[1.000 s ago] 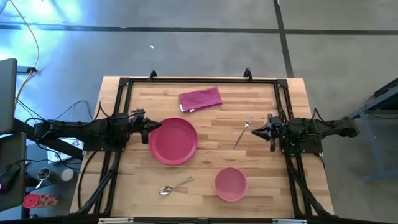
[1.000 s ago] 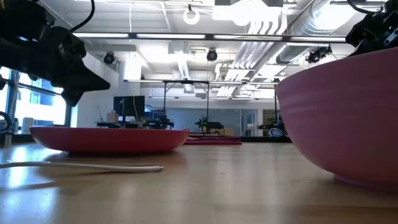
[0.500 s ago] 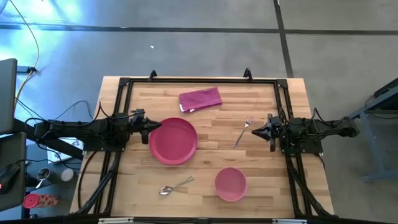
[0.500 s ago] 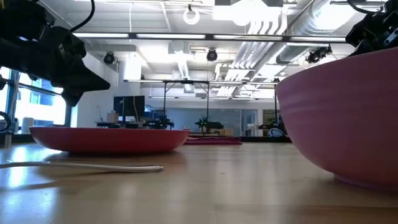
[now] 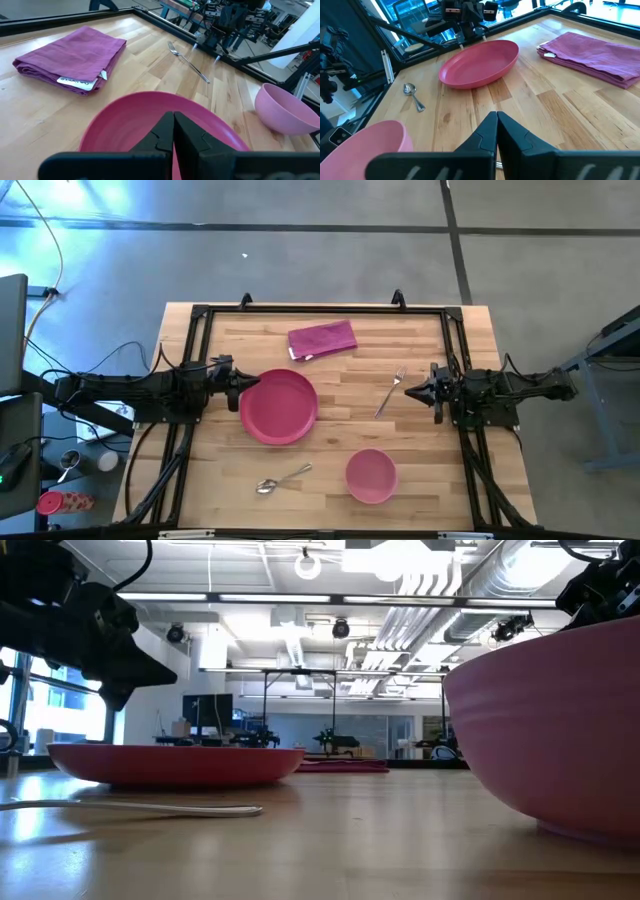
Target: Set table place
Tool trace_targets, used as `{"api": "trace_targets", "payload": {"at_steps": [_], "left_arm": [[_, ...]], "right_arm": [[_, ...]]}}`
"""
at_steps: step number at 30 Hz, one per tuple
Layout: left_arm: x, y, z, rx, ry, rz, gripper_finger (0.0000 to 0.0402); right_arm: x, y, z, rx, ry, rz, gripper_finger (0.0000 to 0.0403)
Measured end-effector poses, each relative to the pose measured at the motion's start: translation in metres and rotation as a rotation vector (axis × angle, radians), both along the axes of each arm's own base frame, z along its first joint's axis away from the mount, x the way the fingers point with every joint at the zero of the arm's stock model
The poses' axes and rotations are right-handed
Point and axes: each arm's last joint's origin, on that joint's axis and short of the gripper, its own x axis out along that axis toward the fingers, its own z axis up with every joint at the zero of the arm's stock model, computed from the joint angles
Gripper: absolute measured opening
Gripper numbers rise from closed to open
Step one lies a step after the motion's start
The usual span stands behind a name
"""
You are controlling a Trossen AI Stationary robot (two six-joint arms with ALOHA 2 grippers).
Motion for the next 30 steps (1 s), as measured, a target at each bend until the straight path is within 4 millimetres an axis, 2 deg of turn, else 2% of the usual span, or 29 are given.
{"api": "trace_targets", "payload": {"at_steps": [11,17,20,23,26,30], "left_arm": [[0.000,0.000,0.000,-0.250,-0.087,0.061,0.0001],[0.000,0.000,0.001,-0.326,-0.123,0.106,0.0001],[0.001,0.000,0.006,-0.414,-0.210,0.108,0.0001],[0.004,0.000,0.024,-0.413,-0.385,0.053,0.0000],[0.006,-0.004,0.059,-0.336,-0.485,0.027,0.0000],[0.016,-0.012,0.107,-0.238,-0.324,0.061,0.0000]], "right_arm": [[0.000,0.000,0.000,0.000,0.000,0.000,0.0000],[0.000,0.000,0.000,0.000,0.000,-0.001,0.0000],[0.000,0.000,0.000,-0.002,-0.004,-0.001,0.0000],[0.001,-0.001,0.005,-0.025,-0.060,-0.052,0.0000],[0.002,-0.006,0.018,0.058,-0.203,-0.241,0.0000],[-0.001,-0.011,0.031,0.280,-0.393,-0.436,0.0000]]}}
